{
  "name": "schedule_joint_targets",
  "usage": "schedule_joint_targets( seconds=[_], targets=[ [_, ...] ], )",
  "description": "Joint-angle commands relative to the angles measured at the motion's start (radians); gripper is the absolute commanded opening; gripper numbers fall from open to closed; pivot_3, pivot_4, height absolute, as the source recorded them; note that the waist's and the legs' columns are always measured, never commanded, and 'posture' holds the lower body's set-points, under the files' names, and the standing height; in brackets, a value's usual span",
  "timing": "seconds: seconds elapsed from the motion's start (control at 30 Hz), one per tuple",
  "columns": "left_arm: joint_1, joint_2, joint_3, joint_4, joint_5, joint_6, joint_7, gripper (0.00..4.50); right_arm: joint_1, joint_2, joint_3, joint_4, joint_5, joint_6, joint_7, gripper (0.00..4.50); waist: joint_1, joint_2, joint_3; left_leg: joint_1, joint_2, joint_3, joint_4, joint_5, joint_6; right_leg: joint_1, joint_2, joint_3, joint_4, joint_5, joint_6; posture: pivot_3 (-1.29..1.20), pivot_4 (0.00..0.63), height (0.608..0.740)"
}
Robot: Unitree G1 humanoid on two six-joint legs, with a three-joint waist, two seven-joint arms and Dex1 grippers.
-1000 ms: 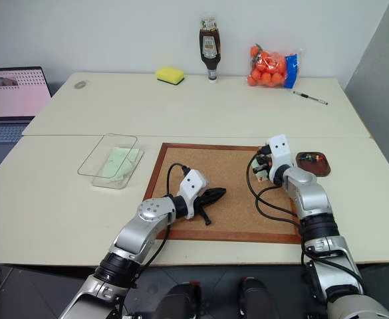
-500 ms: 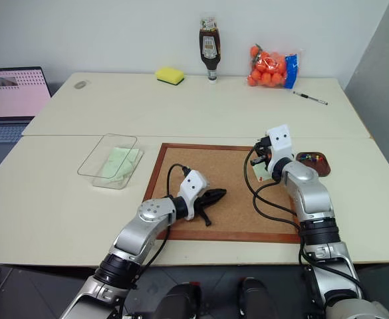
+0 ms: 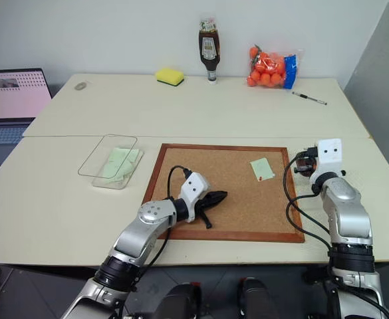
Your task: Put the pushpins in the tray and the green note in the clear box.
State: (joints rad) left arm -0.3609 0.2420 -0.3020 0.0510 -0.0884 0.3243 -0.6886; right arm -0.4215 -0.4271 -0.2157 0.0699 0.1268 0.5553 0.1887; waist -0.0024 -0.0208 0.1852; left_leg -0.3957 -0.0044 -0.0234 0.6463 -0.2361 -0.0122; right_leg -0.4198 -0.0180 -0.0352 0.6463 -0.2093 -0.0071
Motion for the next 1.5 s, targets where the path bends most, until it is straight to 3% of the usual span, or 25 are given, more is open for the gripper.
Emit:
schedule_joint_targets(
  seconds=[0.03, 0.17, 0.3, 0.63, 1.0, 1.5],
  targets=[
    [0.000, -0.001, -0.025, 0.013, 0.010, 0.006, -0.016, 0.00, -0.047, -0.026, -0.027, 0.084, -0.017, -0.023, -0.020, 0.09, 0.000, 0.000, 0.000, 0.000, 0.000, 0.000, 0.000, 0.000, 0.000, 0.000, 0.000, 0.000, 0.000, 0.000, 0.000, 0.00, 0.150, 0.740],
    [0.001, 0.001, -0.024, 0.011, 0.011, 0.007, -0.012, 0.00, -0.081, -0.030, -0.034, 0.159, -0.010, -0.042, -0.021, 0.09, 0.000, 0.000, 0.000, -0.001, -0.001, 0.001, 0.000, 0.000, 0.000, 0.000, 0.000, 0.001, -0.001, 0.000, 0.000, 0.00, 0.150, 0.740],
    [0.007, 0.003, -0.021, 0.003, 0.011, 0.013, -0.008, 0.00, -0.101, -0.032, -0.040, 0.189, -0.006, -0.053, -0.021, 0.70, 0.000, 0.000, 0.000, -0.001, -0.001, 0.001, 0.000, 0.000, 0.000, 0.000, 0.000, 0.001, -0.001, 0.000, 0.000, 0.00, 0.150, 0.740],
    [0.010, 0.004, -0.021, -0.001, 0.010, 0.016, -0.006, 0.00, -0.066, -0.025, -0.048, 0.089, 0.005, -0.030, -0.023, 2.78, 0.000, 0.000, 0.000, -0.001, -0.001, 0.000, 0.000, 0.000, 0.000, 0.000, 0.000, 0.000, -0.001, 0.000, 0.000, 0.00, 0.150, 0.740],
    [0.008, 0.009, -0.021, 0.006, 0.010, 0.009, -0.011, 0.00, 0.174, 0.023, 0.053, -0.328, 0.118, 0.061, 0.114, 2.78, 0.001, 0.000, 0.000, -0.001, 0.000, -0.001, 0.000, 0.000, 0.000, 0.000, 0.000, 0.000, -0.001, 0.000, 0.000, 0.00, 0.150, 0.740],
    [-0.001, 0.005, -0.022, 0.014, 0.013, 0.009, -0.014, 0.00, 0.145, 0.083, 0.154, -0.215, 0.060, -0.005, 0.107, 2.78, 0.000, 0.000, 0.000, -0.001, 0.000, -0.001, 0.000, 0.000, 0.000, 0.000, 0.000, 0.000, -0.002, 0.000, 0.001, 0.00, 0.150, 0.740]
  ],
)
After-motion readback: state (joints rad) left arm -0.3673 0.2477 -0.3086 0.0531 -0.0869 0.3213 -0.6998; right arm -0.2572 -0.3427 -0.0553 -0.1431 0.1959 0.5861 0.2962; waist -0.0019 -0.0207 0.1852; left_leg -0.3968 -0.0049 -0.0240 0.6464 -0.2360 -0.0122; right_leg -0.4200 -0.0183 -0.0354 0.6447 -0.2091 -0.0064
